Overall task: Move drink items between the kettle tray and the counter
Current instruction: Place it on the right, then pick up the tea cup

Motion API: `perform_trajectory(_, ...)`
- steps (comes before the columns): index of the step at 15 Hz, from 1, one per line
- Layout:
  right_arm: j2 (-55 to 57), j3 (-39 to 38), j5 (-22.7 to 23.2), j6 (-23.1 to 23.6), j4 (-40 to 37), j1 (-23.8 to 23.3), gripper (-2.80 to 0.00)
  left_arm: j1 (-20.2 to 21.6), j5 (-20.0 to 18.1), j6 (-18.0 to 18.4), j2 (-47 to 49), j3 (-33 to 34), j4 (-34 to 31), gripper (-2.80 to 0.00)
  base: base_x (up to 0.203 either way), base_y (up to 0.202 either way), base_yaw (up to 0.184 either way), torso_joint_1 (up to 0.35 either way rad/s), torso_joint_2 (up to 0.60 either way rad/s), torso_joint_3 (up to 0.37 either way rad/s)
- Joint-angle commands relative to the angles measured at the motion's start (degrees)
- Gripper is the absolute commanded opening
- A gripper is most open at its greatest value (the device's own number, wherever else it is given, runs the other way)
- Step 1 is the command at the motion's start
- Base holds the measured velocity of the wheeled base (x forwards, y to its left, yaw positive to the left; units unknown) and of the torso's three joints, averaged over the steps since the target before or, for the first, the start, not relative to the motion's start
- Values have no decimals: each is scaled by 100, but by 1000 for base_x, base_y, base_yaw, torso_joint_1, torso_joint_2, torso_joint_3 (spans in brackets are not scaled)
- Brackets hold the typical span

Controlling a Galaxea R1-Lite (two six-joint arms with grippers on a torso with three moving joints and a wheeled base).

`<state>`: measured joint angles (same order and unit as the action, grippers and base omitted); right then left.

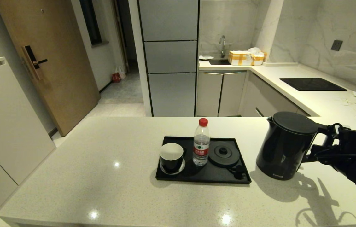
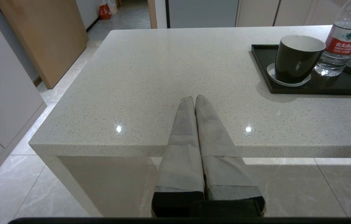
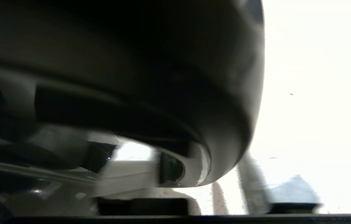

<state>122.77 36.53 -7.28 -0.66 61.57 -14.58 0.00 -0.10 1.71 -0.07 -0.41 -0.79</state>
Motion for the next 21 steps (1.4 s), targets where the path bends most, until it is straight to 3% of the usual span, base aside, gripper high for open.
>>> perform_trajectory(1,-41,-47,16,-4,53,-12,0,0,1,5,7,-2,0,-280,0,0,0,0,0,0)
perform_trajectory(6,-601,-303,275,-53,60,-39,0,0,1,5,7,-2,-9,-280,0,0,0,0,0,0)
perform_trajectory(12,-2175,-1427,846,-72,-7,-36,0,0,1,14,7,-2,-9,-280,0,0,0,0,0,0)
perform_trajectory(16,-3718,-1727,1095,-49,-794,-35,0,0,1,23,7,-2,-9,-280,0,0,0,0,0,0)
perform_trajectory(17,-4310,-1712,1162,-46,-1270,-27,-280,0,1,14,7,-2,-9,-280,0,0,0,0,0,0)
perform_trajectory(19,-5613,-1589,1344,-41,-2463,-12,-280,0,1,13,7,-2,-9,-280,0,0,0,0,0,0)
perform_trajectory(21,-7298,-976,1727,-45,-4808,-5,-280,0,1,14,7,6,-9,-280,0,0,0,0,0,0)
